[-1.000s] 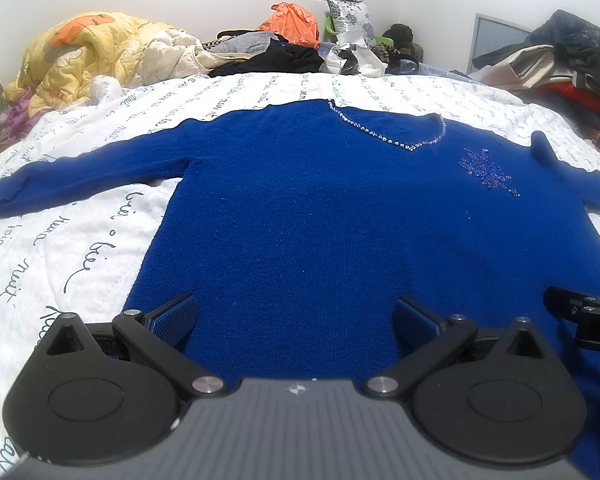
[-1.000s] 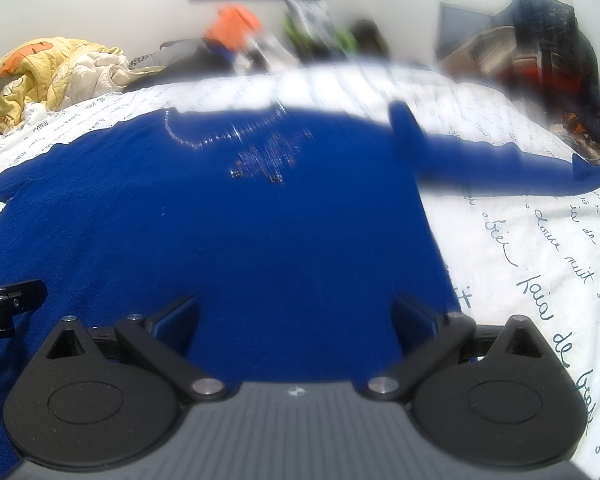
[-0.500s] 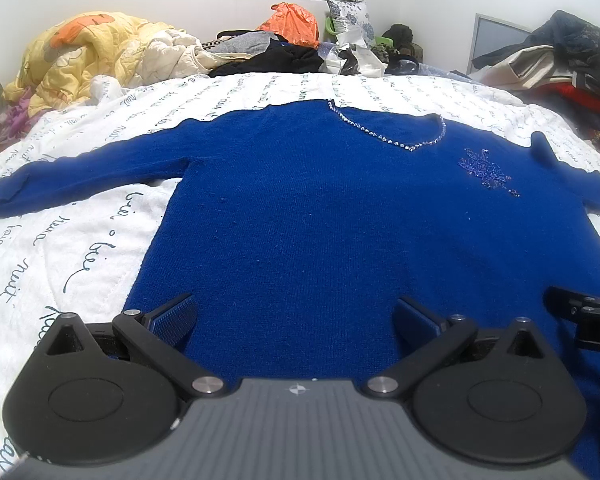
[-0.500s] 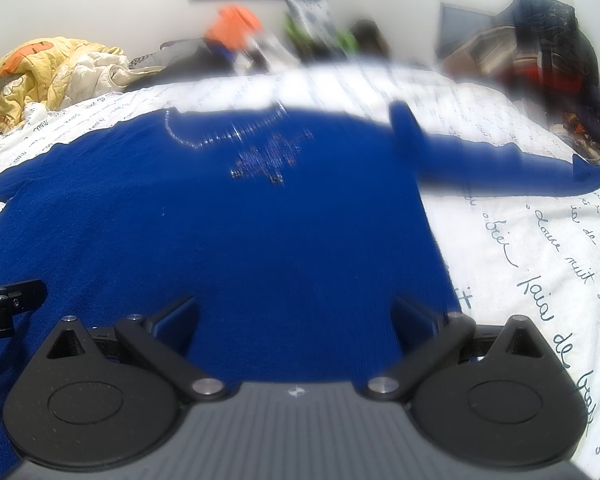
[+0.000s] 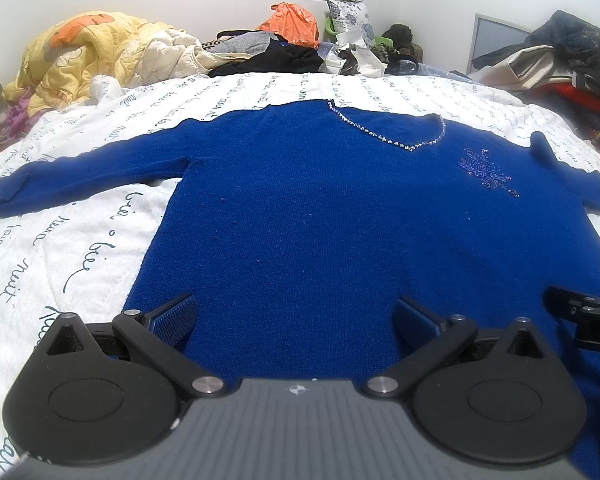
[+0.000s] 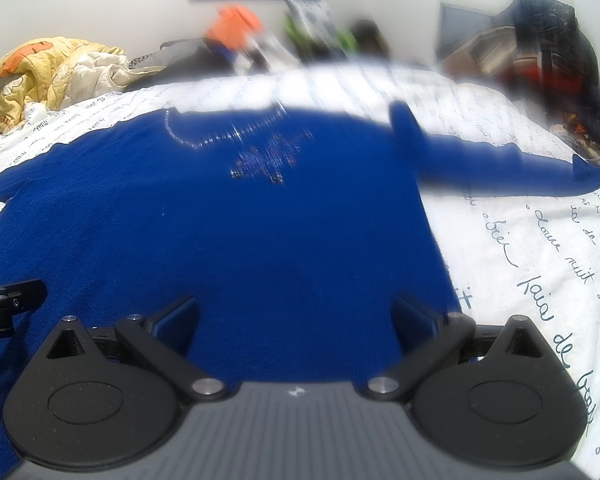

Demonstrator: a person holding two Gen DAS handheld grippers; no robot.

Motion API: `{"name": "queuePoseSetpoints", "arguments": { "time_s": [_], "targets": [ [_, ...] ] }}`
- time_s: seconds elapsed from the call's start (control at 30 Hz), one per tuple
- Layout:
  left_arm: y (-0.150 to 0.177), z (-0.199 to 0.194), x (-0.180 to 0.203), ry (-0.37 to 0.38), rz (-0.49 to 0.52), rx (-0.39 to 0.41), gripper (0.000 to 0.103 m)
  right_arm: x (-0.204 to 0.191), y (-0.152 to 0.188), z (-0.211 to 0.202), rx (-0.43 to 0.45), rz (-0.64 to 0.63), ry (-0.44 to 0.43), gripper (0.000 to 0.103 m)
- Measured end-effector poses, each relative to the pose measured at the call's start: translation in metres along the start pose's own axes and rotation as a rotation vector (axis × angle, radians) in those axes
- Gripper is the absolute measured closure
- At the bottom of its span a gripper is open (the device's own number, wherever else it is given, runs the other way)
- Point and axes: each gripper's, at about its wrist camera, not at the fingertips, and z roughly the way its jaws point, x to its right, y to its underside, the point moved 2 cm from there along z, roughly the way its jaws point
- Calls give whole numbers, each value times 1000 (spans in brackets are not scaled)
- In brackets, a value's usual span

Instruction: Fold small clothes

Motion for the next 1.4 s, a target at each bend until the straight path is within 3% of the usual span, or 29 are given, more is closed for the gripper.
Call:
{"name": "queuePoseSetpoints", "arguments": {
  "time_s": [0.6,0.7,0.8,0.87,0.97,1.03,1.2,1.27,1.37,1.4],
  "targets": [
    [0,0,0,0,0,0,0,0,-1,0,-6,-3,-6,0],
    [0,0,0,0,0,0,0,14,-13,1,-38,28,-95,0],
    [0,0,0,0,0,0,0,71,-39,-4,41,264,-227,0],
    [0,0,0,0,-1,0,0,125,-58,-4,117,419,-243,0],
    [0,0,0,0,-1,0,0,218,-84,11,154,586,-181,0],
    [0,0,0,0,-1,0,0,284,-93,18,193,701,-86,0],
    [0,0,1,1,-2,0,0,413,-91,38,214,976,52,2],
    [0,0,1,1,-2,0,0,439,-85,52,186,1052,29,22],
    [0,0,0,1,-2,0,0,447,-84,76,118,1059,29,36],
    [0,0,0,1,-1,0,0,445,-82,80,132,1041,29,39]
  ]
}}
